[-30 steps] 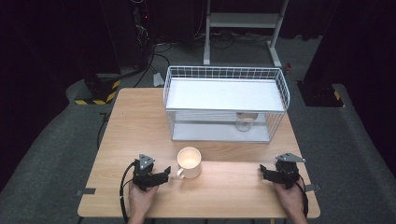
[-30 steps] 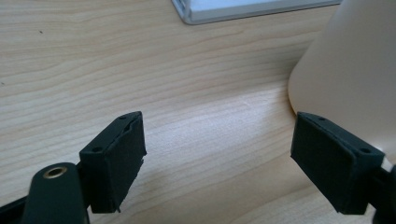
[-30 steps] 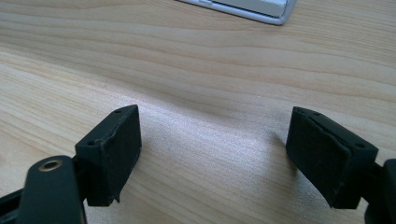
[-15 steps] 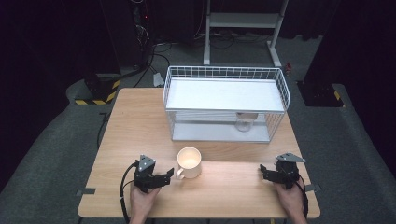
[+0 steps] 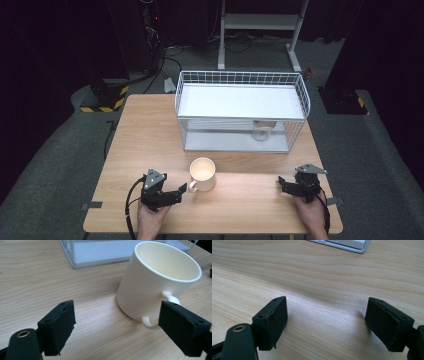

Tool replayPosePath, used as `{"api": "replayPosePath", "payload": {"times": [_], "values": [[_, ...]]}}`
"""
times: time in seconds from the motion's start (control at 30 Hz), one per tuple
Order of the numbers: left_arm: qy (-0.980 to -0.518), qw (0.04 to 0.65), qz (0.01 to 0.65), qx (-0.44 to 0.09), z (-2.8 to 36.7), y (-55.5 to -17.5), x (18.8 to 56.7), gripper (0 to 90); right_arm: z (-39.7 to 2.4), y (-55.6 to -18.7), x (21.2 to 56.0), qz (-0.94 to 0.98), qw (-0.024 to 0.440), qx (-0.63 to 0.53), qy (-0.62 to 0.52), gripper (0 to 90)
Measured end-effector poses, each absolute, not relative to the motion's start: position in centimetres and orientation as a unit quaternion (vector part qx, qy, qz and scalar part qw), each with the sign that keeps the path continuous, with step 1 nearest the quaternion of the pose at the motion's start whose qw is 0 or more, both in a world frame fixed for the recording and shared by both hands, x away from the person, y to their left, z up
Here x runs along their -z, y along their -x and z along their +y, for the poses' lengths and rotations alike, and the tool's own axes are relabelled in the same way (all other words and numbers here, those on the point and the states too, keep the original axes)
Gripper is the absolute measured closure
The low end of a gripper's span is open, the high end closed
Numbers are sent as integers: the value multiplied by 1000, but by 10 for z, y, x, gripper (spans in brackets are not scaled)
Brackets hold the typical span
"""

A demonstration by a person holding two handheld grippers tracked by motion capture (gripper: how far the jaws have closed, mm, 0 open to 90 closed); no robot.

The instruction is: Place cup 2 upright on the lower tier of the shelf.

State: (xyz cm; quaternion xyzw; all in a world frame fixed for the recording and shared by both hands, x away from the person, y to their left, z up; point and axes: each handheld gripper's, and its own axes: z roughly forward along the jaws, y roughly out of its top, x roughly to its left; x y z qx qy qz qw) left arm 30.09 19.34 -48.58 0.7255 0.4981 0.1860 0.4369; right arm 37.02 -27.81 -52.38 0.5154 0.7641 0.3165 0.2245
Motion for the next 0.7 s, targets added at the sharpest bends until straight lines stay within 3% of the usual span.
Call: {"api": "replayPosePath", "payload": {"times": [0.7], "values": [[-764,415,458,-185,161,-302,477,111,-278,-370,524,764,224,-315,-517,183]]}}
